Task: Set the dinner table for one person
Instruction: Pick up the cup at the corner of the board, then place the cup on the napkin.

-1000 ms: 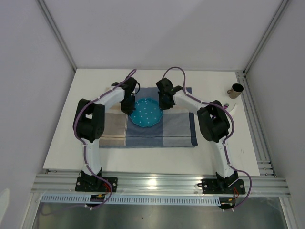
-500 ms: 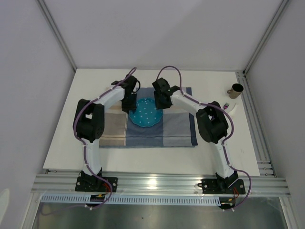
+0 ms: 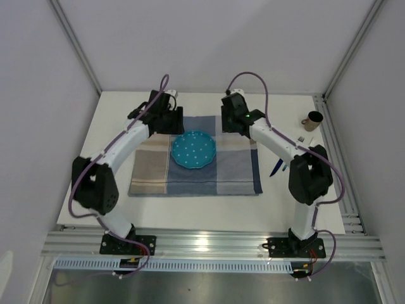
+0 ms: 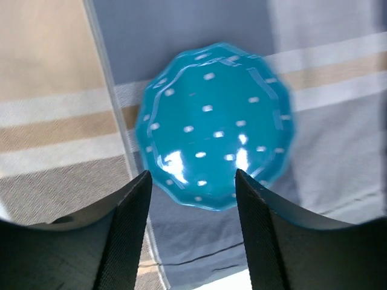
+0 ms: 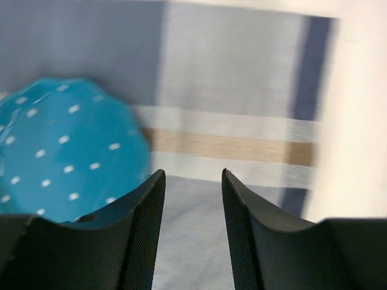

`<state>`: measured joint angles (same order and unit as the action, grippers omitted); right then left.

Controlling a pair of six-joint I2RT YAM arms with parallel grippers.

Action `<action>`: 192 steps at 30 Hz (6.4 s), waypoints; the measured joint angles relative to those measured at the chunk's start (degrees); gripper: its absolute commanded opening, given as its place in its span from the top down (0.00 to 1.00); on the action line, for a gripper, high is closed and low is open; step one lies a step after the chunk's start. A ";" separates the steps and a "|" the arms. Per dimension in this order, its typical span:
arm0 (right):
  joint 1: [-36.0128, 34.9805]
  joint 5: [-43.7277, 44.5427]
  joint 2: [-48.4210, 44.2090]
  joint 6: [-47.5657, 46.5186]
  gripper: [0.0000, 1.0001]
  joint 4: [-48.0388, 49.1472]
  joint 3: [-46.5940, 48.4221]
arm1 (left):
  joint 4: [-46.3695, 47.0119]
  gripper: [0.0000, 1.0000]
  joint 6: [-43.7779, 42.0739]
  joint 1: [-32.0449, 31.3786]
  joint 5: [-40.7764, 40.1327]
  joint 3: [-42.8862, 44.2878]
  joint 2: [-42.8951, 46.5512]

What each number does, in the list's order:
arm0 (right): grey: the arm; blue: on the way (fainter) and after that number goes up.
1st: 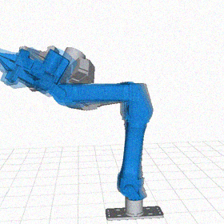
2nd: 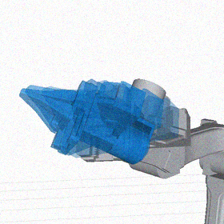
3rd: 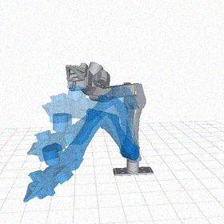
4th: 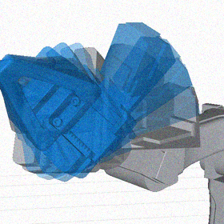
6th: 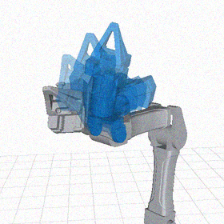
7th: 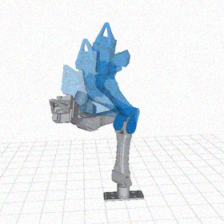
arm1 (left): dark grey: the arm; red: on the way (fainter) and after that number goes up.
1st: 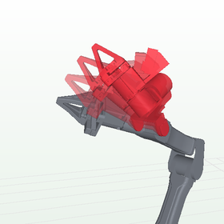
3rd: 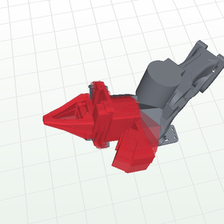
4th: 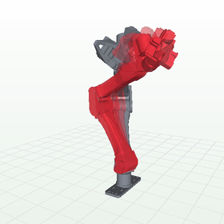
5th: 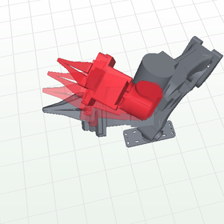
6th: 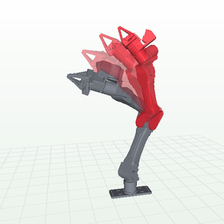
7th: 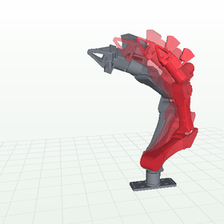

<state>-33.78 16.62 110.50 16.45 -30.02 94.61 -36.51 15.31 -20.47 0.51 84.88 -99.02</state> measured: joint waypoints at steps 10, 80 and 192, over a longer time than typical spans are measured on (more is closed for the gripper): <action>16.57 2.95 -11.28 3.48 0.53 6.45 -14.53 | 34.64 0.36 -1.31 -0.79 14.80 -28.83 17.51; 46.29 -11.15 21.70 -0.11 0.83 -10.43 22.73 | 30.75 0.44 -10.51 -27.80 2.62 -25.40 20.48; 5.95 -21.59 11.85 -62.60 0.60 -16.02 9.31 | 25.66 0.27 -3.08 -17.68 -11.85 -23.78 20.15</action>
<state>-27.83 -4.97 122.34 -46.15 -46.04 103.92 -10.85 12.23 -38.15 -11.33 61.10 -78.87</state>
